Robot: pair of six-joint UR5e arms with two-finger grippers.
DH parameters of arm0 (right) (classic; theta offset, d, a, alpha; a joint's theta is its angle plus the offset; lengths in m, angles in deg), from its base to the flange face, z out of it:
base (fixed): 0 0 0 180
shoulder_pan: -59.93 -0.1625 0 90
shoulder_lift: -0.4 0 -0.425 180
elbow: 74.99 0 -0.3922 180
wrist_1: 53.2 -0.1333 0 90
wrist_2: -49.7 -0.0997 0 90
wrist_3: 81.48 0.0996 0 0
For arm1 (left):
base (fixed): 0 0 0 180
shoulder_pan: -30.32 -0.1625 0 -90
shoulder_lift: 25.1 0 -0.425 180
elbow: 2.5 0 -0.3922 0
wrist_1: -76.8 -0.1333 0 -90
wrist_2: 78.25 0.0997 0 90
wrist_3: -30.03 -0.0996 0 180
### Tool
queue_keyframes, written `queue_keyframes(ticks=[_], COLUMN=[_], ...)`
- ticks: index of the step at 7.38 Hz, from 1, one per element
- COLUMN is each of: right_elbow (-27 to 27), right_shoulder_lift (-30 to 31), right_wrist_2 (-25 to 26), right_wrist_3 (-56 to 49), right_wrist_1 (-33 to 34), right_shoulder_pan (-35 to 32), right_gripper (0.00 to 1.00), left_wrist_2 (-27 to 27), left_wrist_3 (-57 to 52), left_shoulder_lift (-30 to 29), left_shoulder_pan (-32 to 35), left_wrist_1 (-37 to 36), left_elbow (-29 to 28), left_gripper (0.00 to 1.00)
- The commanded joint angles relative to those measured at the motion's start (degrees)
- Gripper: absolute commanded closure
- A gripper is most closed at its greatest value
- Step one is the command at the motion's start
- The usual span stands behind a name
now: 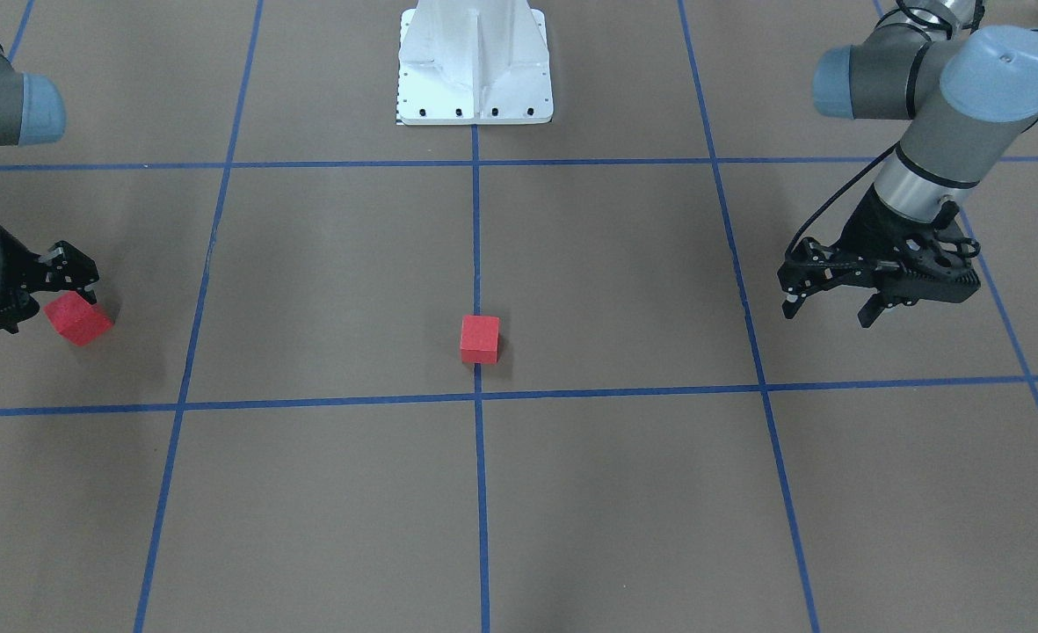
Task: Form red blocks into L shape at center
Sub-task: 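Lower the right gripper onto the red cube on its side and grasp it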
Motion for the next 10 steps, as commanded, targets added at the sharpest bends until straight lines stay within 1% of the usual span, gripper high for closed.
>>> queue_keyframes(ticks=[1,3,6,7,9,10], right_elbow=[-1.46,-3.56,-3.74,-3.83,-4.01,-3.83], right_shoulder_lift=[-0.56,-1.35,-1.01,-0.66,-0.39,-0.39], right_wrist_2=[-0.09,0.0,-0.18,-0.18,-0.09,-0.09], right_wrist_3=[-3.75,-3.84,-3.75,-3.75,-3.84,-3.84], right_wrist_1=[0.3,0.12,0.3,0.3,-0.14,-0.4], right_shoulder_pan=[0.1,2.02,2.56,2.56,2.56,2.47], right_gripper=[0.01,0.01,0.01,0.05,0.69,0.94], left_wrist_2=[0.0,-0.09,-0.09,-0.09,-0.09,-0.09], left_wrist_3=[0.08,0.08,0.17,0.51,0.6,0.61], left_shoulder_lift=[0.01,0.01,0.01,0.01,0.01,0.18], left_shoulder_pan=[0.0,0.0,0.0,0.0,0.0,0.0], left_wrist_1=[0.0,0.0,0.0,0.0,0.0,0.0], left_elbow=[0.18,0.18,0.09,0.18,0.62,0.88], left_gripper=[0.0,0.0,0.0,0.0,0.0,0.0])
